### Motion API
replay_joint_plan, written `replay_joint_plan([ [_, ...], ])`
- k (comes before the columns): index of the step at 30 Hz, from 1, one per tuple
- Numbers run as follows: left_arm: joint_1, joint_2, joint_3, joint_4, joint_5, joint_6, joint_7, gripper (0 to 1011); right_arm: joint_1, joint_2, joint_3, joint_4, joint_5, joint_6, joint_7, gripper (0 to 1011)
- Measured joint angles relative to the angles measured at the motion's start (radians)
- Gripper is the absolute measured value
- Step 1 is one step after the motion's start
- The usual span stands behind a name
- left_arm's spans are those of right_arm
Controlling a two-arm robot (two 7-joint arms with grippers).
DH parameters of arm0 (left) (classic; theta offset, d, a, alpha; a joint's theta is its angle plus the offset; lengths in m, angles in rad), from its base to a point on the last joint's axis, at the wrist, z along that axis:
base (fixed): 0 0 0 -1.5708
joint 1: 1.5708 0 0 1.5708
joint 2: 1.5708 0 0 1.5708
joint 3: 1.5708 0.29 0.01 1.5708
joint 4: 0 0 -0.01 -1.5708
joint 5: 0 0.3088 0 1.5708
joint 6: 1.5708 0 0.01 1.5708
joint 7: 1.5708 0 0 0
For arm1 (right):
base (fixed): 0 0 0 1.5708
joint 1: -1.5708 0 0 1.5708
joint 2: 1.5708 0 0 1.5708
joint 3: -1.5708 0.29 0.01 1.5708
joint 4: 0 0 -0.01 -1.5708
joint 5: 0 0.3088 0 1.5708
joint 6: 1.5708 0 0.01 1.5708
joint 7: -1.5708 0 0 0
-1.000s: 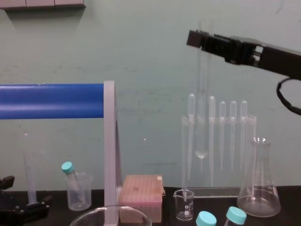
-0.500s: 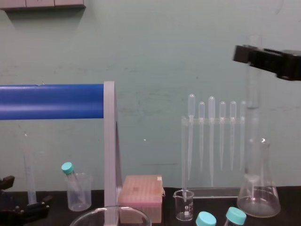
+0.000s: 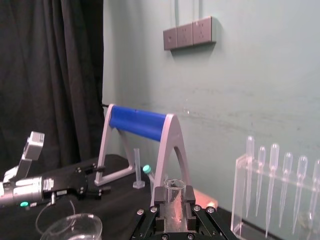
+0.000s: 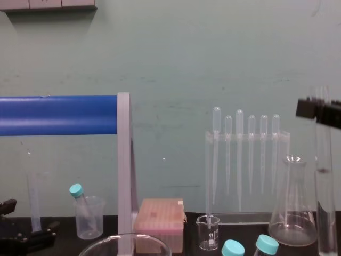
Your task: Hold the test tube with one hand and immerse one end into the beaker, then return it to the test tube rack.
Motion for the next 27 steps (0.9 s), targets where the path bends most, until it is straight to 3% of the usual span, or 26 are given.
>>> replay_joint_plan([
  [10, 0.0, 0.0, 0.0, 0.0, 0.0, 0.0, 0.0, 1000, 0.01, -0.019, -0.021, 0.064, 0.001, 0.005, 0.051, 226],
  [27, 0.0, 0.0, 0.0, 0.0, 0.0, 0.0, 0.0, 1000, 0.077, -0.056, -0.064, 0.138, 0.0, -0.015, 0.111, 226],
])
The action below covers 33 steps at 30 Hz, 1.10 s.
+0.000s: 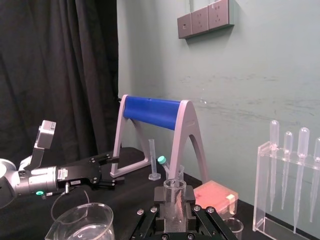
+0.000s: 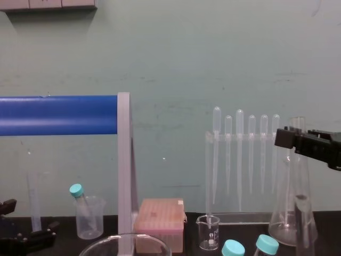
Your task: Hold the test tube with one hand and immerse one end into the beaker, then return it to the test tube rack.
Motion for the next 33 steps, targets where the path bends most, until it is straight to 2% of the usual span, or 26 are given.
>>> replay_joint_plan([
  [19, 0.0, 0.0, 0.0, 0.0, 0.0, 0.0, 0.0, 1000, 0.02, -0.013, -0.035, 0.068, 0.005, 0.018, 0.01, 226],
  [33, 0.0, 0.0, 0.0, 0.0, 0.0, 0.0, 0.0, 1000, 0.042, -0.022, -0.067, 0.131, -0.016, 0.035, 0.017, 226],
])
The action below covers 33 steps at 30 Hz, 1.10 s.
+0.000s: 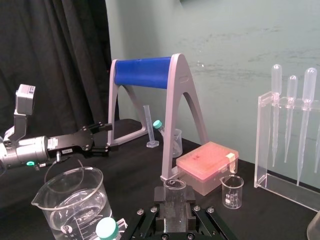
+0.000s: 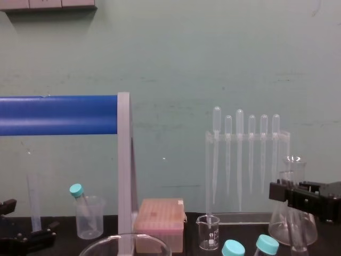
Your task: Hold the test tube with one hand and immerse one end into the beaker, then return it to the test tube rack.
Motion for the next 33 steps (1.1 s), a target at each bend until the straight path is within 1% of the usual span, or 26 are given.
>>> replay_joint_plan([
  [4, 0.0, 0.0, 0.0, 0.0, 0.0, 0.0, 0.0, 1000, 0.005, -0.003, -0.006, 0.008, -0.004, 0.002, 0.002, 226],
  [17, 0.0, 0.0, 0.0, 0.0, 0.0, 0.0, 0.0, 1000, 0.004, -0.003, -0.004, 0.006, -0.003, 0.002, 0.003, 226],
  [20, 0.0, 0.0, 0.0, 0.0, 0.0, 0.0, 0.0, 1000, 0.004, -0.002, -0.003, 0.006, -0.003, 0.002, 0.003, 307],
  [21, 0.0, 0.0, 0.0, 0.0, 0.0, 0.0, 0.0, 1000, 0.004, -0.002, -0.003, 0.006, -0.003, 0.002, 0.003, 307],
  [22, 0.0, 0.0, 0.0, 0.0, 0.0, 0.0, 0.0, 1000, 0.003, -0.002, -0.003, 0.006, -0.003, 0.002, 0.003, 365],
  [23, 0.0, 0.0, 0.0, 0.0, 0.0, 0.0, 0.0, 1000, 0.003, -0.002, -0.003, 0.006, -0.003, 0.002, 0.003, 384],
  [24, 0.0, 0.0, 0.0, 0.0, 0.0, 0.0, 0.0, 1000, 0.003, -0.002, -0.003, 0.006, -0.003, 0.002, 0.003, 445],
  [25, 0.0, 0.0, 0.0, 0.0, 0.0, 0.0, 0.0, 1000, 0.003, -0.002, -0.003, 0.006, -0.003, 0.002, 0.003, 445],
  [28, 0.0, 0.0, 0.0, 0.0, 0.0, 0.0, 0.0, 1000, 0.003, -0.002, -0.002, 0.005, -0.003, 0.002, 0.003, 568],
  [33, 0.0, 0.0, 0.0, 0.0, 0.0, 0.0, 0.0, 1000, 0.003, -0.002, -0.002, 0.005, -0.003, 0.002, 0.003, 713],
])
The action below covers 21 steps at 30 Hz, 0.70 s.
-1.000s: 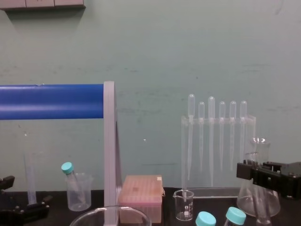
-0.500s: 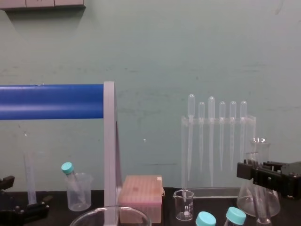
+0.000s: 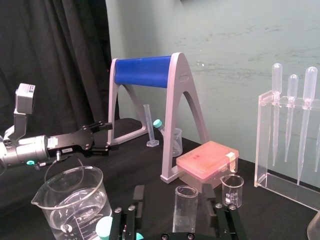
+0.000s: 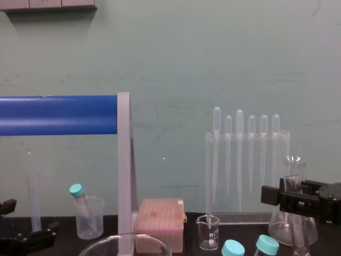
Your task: Hold the test tube with one hand and immerse one end into the beaker, then return it to the test tube rack.
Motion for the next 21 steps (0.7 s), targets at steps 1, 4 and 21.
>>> replay_joint_plan([
  [1, 0.0, 0.0, 0.0, 0.0, 0.0, 0.0, 0.0, 1000, 0.0, 0.0, 0.0, 0.0, 0.0, 0.0, 0.0, 741],
  [4, 0.0, 0.0, 0.0, 0.0, 0.0, 0.0, 0.0, 1000, 0.0, 0.0, 0.0, 0.0, 0.0, 0.0, 0.0, 843],
  [21, 0.0, 0.0, 0.0, 0.0, 0.0, 0.0, 0.0, 1000, 0.001, 0.009, 0.1, -0.11, -0.05, -0.109, -0.082, 1000],
])
